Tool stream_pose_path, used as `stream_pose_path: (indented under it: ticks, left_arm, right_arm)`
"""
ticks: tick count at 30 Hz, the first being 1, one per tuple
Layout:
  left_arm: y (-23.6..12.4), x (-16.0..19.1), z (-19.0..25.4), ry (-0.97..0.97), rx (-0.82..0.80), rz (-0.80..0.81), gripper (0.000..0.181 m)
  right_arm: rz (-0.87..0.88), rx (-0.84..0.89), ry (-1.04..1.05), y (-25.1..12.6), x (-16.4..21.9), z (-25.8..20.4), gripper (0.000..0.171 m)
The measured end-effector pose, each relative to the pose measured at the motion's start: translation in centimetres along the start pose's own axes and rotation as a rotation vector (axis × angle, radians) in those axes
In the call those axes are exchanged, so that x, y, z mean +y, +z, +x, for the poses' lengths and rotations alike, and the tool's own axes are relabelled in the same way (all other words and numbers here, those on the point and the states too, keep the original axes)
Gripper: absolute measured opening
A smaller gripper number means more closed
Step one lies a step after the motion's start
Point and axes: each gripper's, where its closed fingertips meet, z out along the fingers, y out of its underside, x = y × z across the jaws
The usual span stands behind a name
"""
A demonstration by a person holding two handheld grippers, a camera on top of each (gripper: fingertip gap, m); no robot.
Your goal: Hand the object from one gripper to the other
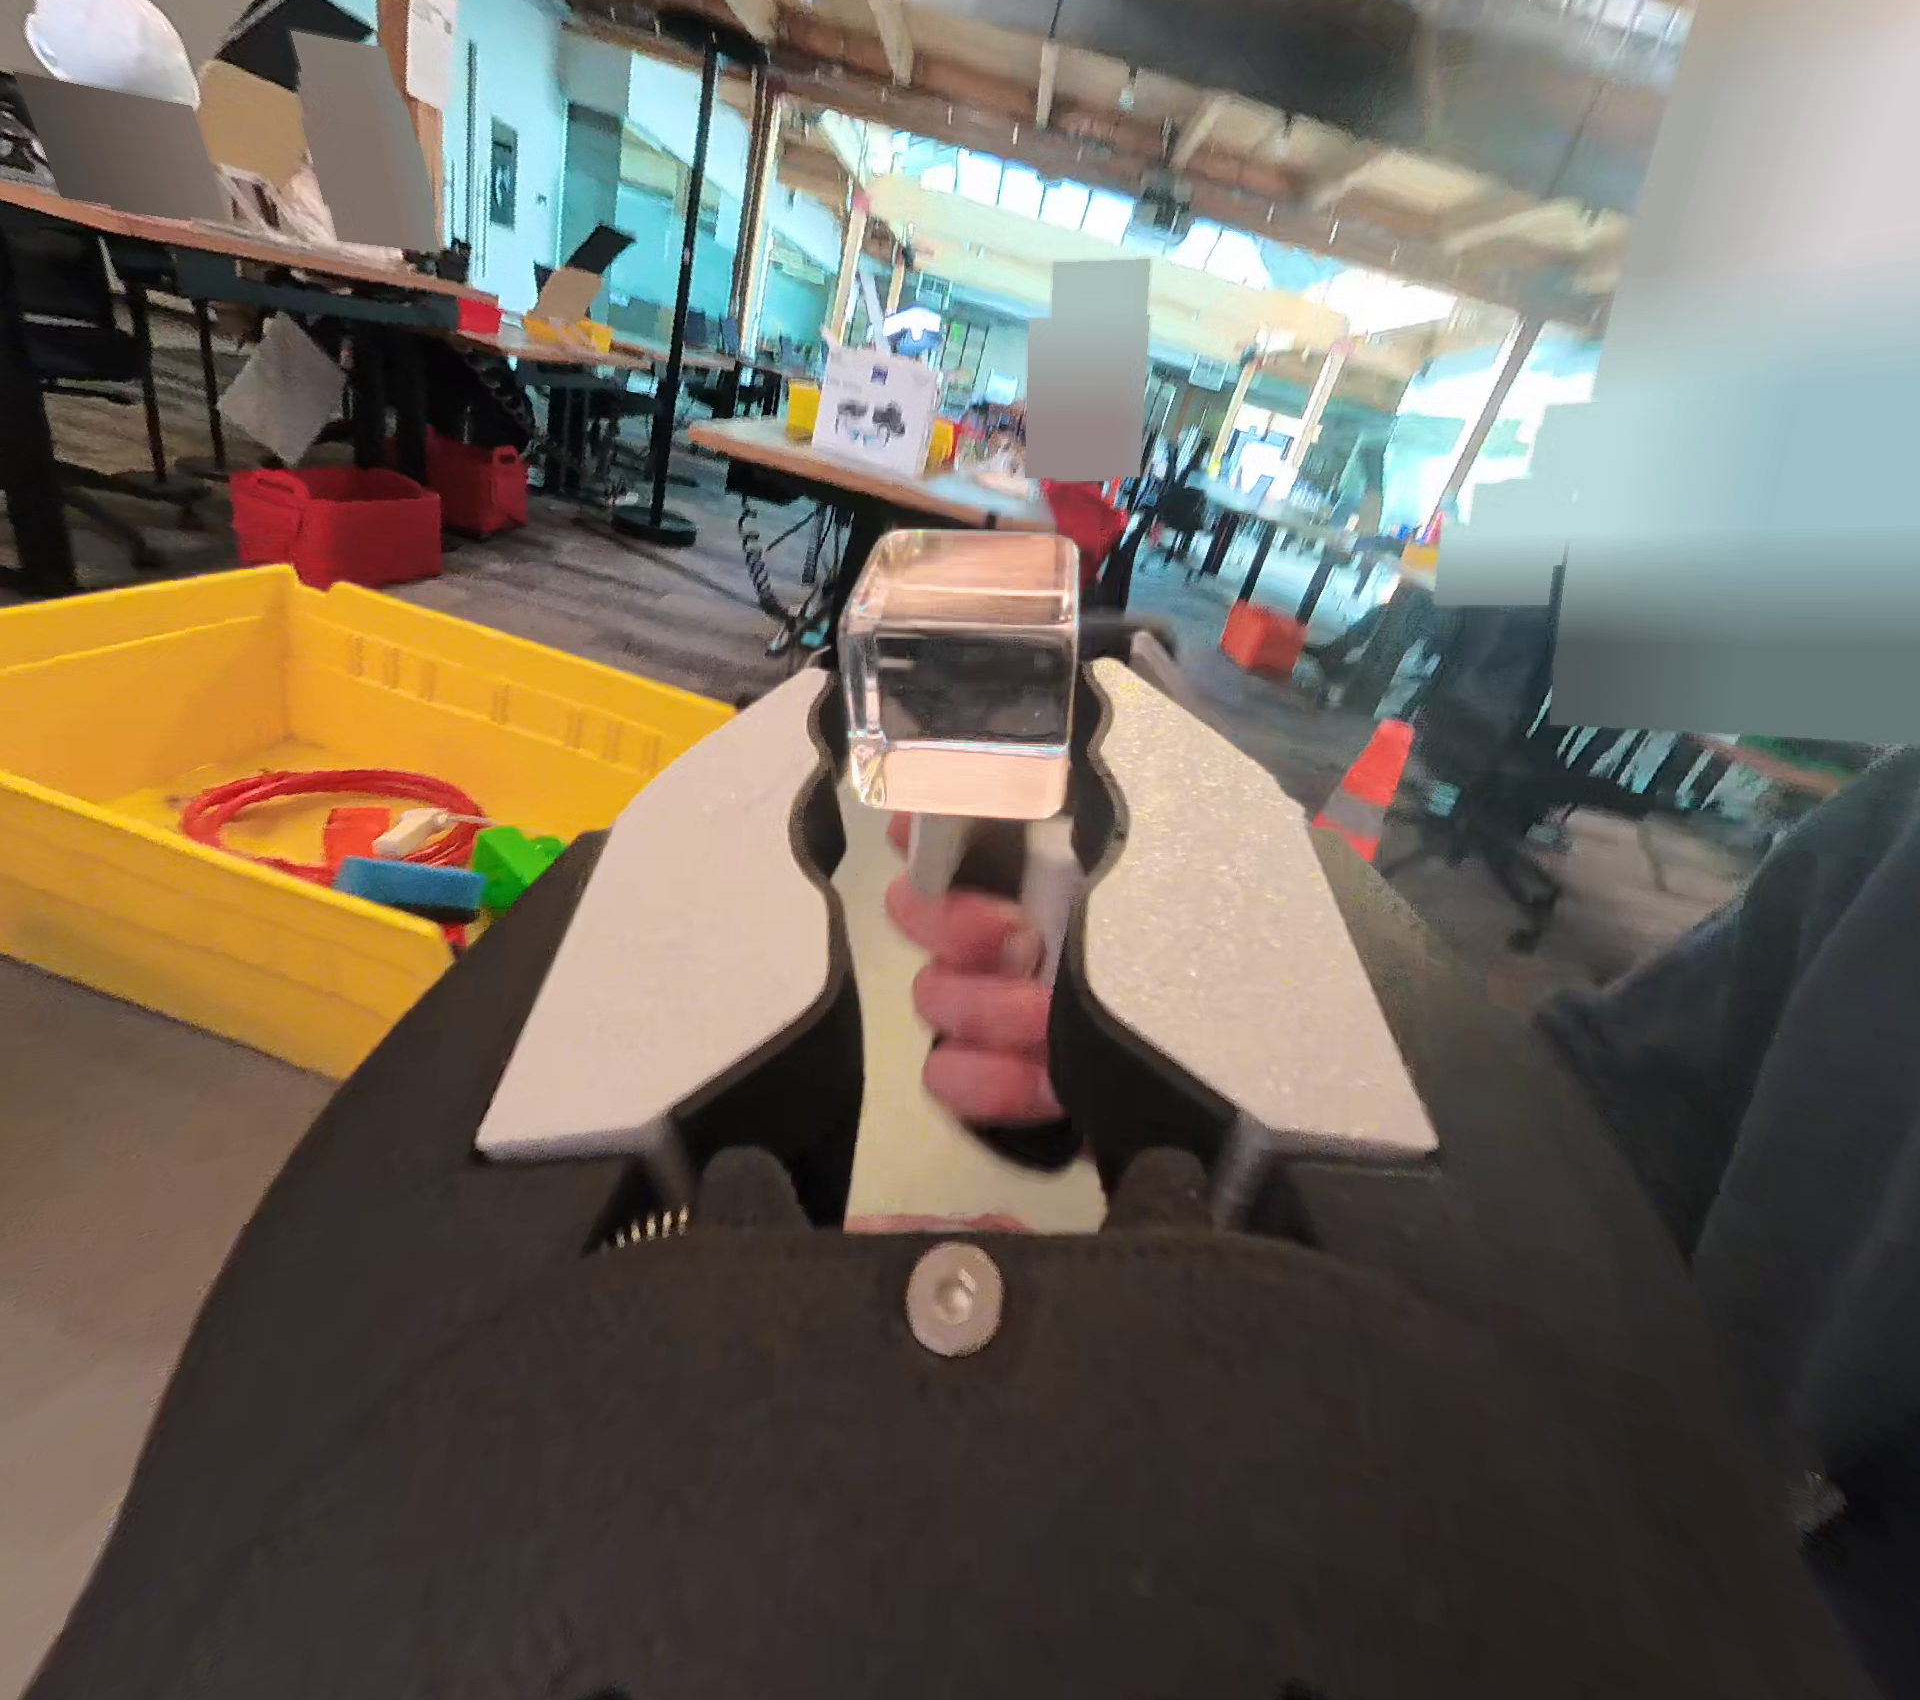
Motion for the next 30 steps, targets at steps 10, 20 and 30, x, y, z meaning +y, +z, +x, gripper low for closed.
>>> stream_pose_path:
  ticks: [10, 20, 30]
  left_arm:
    - [-1.9, 2.9, -0.8, 0.415, -0.047, -0.561, 0.041]
    - [-1.7, 4.3, -0.3, 0.582, -0.011, -0.756, 0.041]
    - [-1.3, 3.4, -0.1, 0.606, -0.006, -0.722, 0.04]
  right_arm:
    - [-0.757, -0.127, -0.39, 1.0, 2.0, -0.7, 0.05]
    - [-1.13, -0.243, -0.517, -1.0, 5.3, -0.3, 0.038]
    - [-1.009, -0.21, -0.513, -0.7, 4.8, -0.3, 0.035]
